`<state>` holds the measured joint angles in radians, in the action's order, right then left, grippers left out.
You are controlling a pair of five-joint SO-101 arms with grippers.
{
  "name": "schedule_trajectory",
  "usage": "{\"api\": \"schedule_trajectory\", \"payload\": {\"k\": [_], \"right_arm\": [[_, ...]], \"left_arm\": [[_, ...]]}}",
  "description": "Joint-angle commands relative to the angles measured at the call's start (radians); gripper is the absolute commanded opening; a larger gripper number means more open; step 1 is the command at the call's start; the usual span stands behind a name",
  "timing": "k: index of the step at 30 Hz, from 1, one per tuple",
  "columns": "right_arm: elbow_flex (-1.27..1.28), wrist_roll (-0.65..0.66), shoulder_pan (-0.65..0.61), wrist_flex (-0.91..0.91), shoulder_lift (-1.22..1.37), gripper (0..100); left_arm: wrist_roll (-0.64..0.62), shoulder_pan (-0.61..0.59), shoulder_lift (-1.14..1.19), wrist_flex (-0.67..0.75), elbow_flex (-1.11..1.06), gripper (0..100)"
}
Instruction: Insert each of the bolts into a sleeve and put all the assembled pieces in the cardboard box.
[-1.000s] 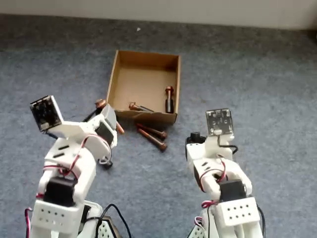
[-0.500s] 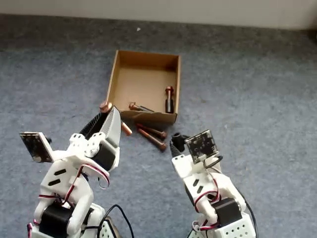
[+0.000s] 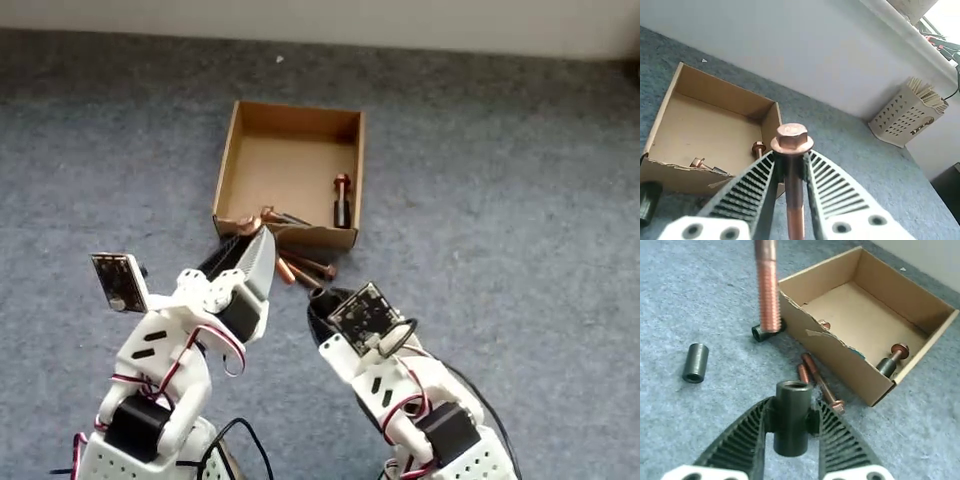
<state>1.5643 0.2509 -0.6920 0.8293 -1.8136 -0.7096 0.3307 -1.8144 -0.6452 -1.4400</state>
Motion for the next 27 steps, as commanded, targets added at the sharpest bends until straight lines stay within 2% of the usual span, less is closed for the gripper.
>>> {"api": "schedule_trajectory", "payload": {"k": [1,16,20,27], "right_arm": [[-0.012,0.009,-0.041,-0.013,-0.013,0.5],[-0.012,0.011,-0.041,-0.062,-0.013,0.5],[-0.004,0.011,-0.042,-0.099,-0.013,0.5],[-0.004,0.011,-0.042,-0.099,-0.013,0.5]], "left_arm": [[-0.02,0.015,-0.008,0.054,-0.007,1],[-0.049,0.022,-0.008,0.06,-0.065,1],[-0.048,0.077,-0.008,0.054,-0.067,1],[-0.049,0.087,-0.007,0.052,-0.067,1]]}}
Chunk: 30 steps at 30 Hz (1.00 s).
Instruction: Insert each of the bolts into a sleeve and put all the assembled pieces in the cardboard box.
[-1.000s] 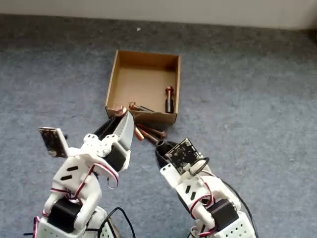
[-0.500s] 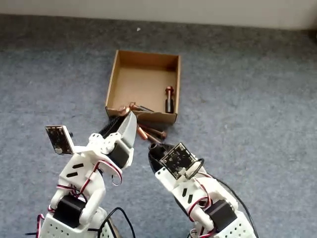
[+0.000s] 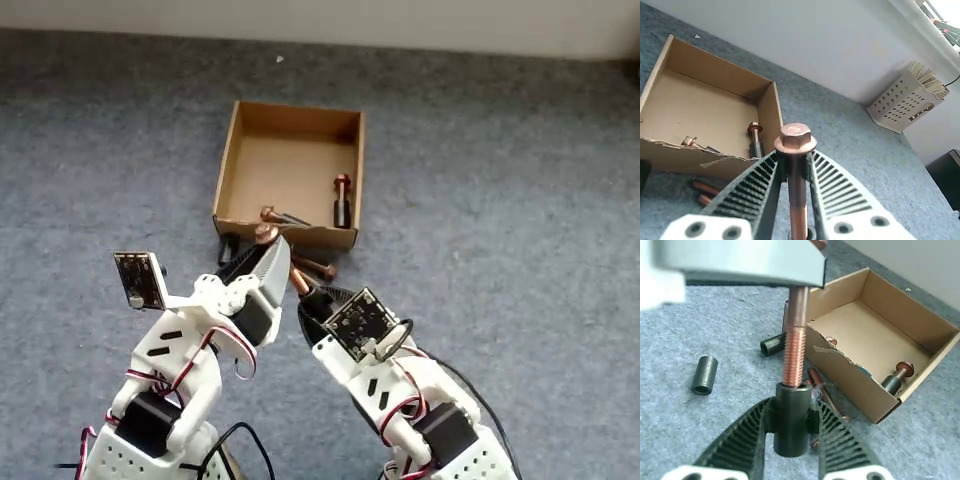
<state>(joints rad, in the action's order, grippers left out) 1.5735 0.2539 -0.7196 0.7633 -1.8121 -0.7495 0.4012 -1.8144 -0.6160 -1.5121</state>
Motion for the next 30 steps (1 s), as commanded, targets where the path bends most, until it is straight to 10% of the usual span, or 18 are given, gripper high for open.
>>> {"api": "schedule_trajectory", "payload": {"k": [1,30], "right_arm": [[-0.013,0.008,-0.015,-0.033,-0.015,0.5],[-0.022,0.006,0.022,-0.036,-0.015,0.5]], "left_arm": [[-0.009,0.016,-0.007,0.023,0.007,1],[0.091,0.237,-0.007,-0.273,0.044,11]]}}
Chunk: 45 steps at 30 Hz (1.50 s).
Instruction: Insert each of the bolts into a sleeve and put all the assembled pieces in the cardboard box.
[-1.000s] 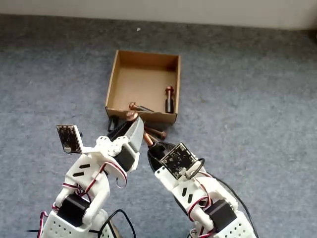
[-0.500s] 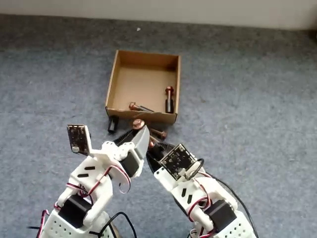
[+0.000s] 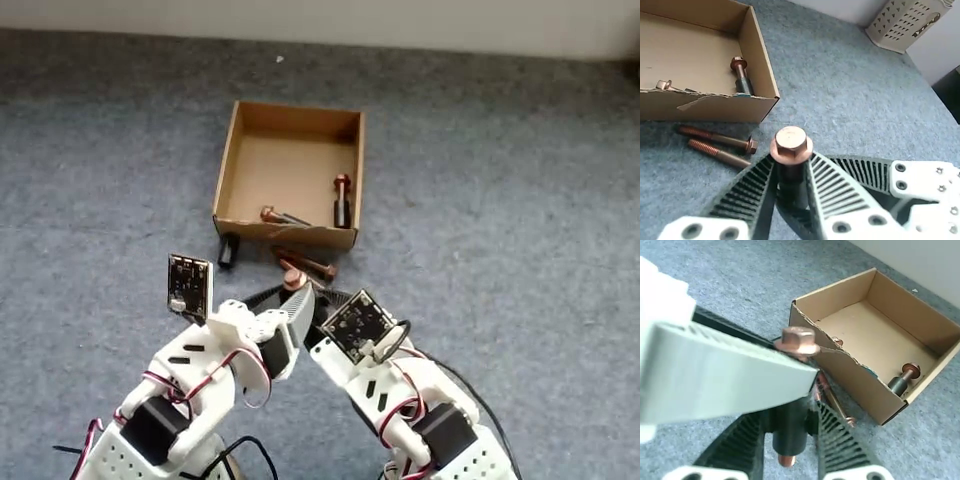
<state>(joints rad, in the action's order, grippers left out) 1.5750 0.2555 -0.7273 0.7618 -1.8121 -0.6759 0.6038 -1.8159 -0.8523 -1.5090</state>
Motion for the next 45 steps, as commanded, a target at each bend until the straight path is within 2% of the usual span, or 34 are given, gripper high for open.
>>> {"api": "schedule_trajectory", "payload": {"k": [1,4,6,15,20,23,25,31,34,39,42,45], "right_arm": [[-0.024,0.003,0.045,-0.035,-0.015,0.5],[-0.025,0.0,0.081,-0.036,-0.024,0.5],[-0.025,0.0,0.087,-0.036,-0.027,0.5],[-0.016,0.0,0.088,-0.036,-0.027,0.5],[-0.016,0.0,0.107,-0.031,-0.025,0.5],[-0.016,0.0,0.165,-0.031,-0.025,0.5],[-0.015,0.0,0.211,-0.031,-0.025,0.5],[-0.015,-0.002,0.282,-0.03,-0.025,0.5],[-0.016,-0.041,0.294,-0.021,-0.024,0.5],[-0.027,-0.077,0.303,0.065,-0.024,0.5],[-0.064,-0.077,0.3,0.065,-0.022,0.5],[-0.119,-0.077,0.297,0.062,-0.021,0.5]], "left_arm": [[0.017,0.035,-0.005,-0.049,0.041,16],[0.017,0.035,-0.004,-0.081,0.041,31],[0.017,0.036,-0.004,-0.098,0.041,37],[0.018,0.051,-0.005,-0.129,0.074,38],[0.038,0.033,-0.005,-0.195,0.128,38],[0.071,-0.081,-0.005,-0.216,0.16,38],[0.089,-0.173,-0.005,-0.216,0.162,34],[0.178,-0.41,-0.007,-0.216,0.14,1],[0.224,-0.564,-0.007,-0.244,0.14,4],[0.304,-0.8,-0.007,-0.272,0.113,1],[0.348,-0.877,-0.007,-0.269,0.033,1],[0.358,-0.898,-0.007,-0.269,-0.058,1]]}}
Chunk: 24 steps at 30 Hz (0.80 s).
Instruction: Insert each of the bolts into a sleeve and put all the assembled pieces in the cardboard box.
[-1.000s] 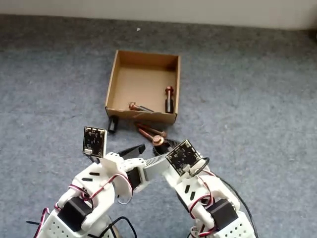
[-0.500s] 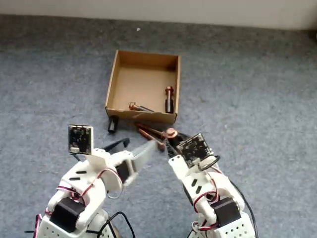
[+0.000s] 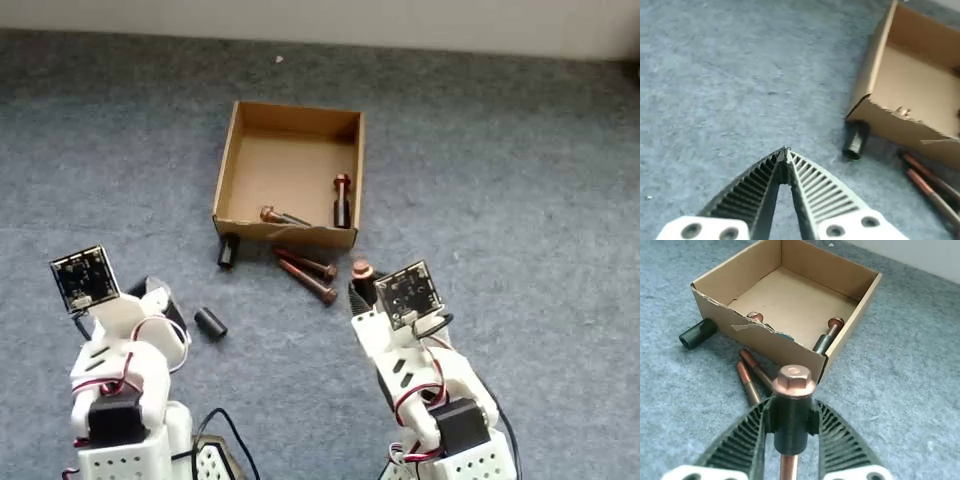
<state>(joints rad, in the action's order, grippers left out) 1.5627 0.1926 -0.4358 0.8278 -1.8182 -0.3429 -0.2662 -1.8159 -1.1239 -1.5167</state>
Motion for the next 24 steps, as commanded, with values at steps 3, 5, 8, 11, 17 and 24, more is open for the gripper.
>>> {"api": "schedule_trajectory", "payload": {"k": [3,5,8,11,17,24], "right_arm": [[-0.174,-0.009,-0.001,-0.065,0.039,0.5],[-0.211,-0.009,-0.012,-0.15,0.128,0.5],[-0.262,-0.008,-0.044,-0.309,0.32,0.5],[-0.332,-0.008,-0.05,-0.484,0.542,0.5],[-0.516,-0.008,-0.047,-0.748,0.964,0.5],[-0.792,-0.008,-0.047,-0.82,1.353,0.5]], "left_arm": [[0.034,-0.028,-0.007,0.005,-0.111,1],[0.063,-0.027,-0.007,0.005,-0.124,1],[0.08,-0.027,-0.007,0.005,-0.133,1],[0.08,-0.025,-0.007,0.006,-0.136,1],[0.081,-0.007,-0.001,0.104,-0.179,1],[0.081,-0.004,-0.001,0.11,-0.179,1]]}}
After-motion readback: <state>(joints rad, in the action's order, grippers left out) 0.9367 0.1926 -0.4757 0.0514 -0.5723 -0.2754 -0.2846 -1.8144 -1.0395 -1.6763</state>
